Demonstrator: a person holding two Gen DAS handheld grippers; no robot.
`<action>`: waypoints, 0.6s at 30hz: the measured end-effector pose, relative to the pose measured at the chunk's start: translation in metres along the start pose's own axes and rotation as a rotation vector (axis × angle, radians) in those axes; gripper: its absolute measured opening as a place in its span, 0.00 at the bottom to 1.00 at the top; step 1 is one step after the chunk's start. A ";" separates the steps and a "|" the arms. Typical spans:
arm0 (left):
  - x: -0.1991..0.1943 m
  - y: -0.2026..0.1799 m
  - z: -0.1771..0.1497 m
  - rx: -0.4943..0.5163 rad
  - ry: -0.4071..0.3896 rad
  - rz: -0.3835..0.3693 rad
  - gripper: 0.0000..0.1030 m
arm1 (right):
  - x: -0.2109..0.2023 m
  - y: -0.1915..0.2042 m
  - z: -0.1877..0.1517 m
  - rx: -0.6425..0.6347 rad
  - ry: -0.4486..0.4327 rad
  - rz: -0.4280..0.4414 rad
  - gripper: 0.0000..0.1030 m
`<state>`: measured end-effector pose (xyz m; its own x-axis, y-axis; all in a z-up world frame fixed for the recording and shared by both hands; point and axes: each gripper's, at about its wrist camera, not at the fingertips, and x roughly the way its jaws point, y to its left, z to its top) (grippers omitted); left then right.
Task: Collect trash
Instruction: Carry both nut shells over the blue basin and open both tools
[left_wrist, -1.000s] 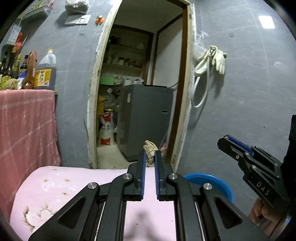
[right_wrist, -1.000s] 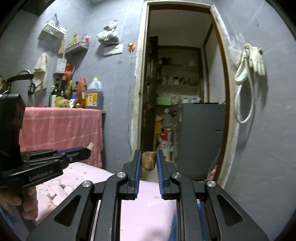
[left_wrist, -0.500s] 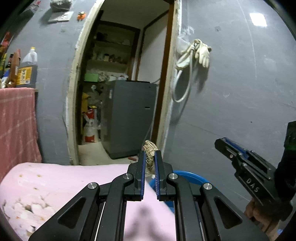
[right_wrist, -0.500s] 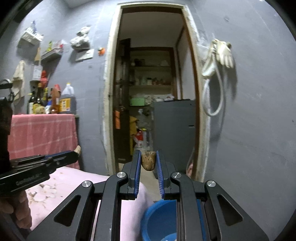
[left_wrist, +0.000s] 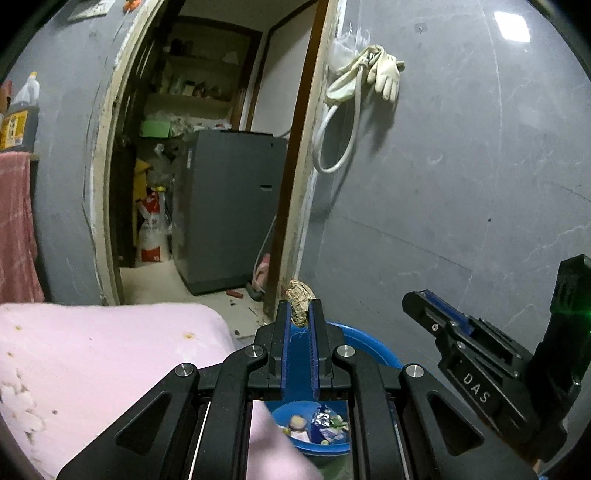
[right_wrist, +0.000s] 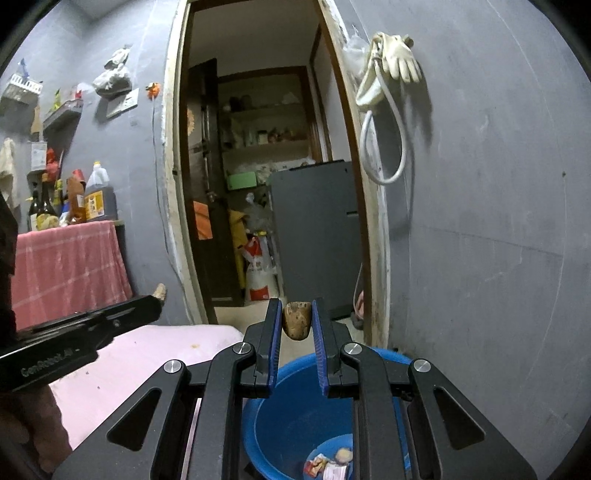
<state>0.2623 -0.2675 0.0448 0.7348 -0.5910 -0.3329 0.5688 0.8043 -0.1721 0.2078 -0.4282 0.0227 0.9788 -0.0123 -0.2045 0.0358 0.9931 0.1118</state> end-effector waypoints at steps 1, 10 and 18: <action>0.006 -0.001 -0.002 -0.004 0.010 -0.001 0.07 | 0.001 -0.002 -0.002 0.000 0.008 -0.002 0.14; 0.040 -0.006 -0.014 -0.031 0.106 -0.025 0.07 | 0.011 -0.030 -0.013 0.062 0.072 -0.040 0.14; 0.063 -0.004 -0.027 -0.045 0.195 -0.019 0.07 | 0.024 -0.042 -0.022 0.104 0.146 -0.072 0.14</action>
<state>0.2963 -0.3058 -0.0010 0.6361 -0.5864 -0.5014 0.5618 0.7975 -0.2199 0.2256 -0.4678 -0.0083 0.9336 -0.0582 -0.3535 0.1325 0.9729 0.1897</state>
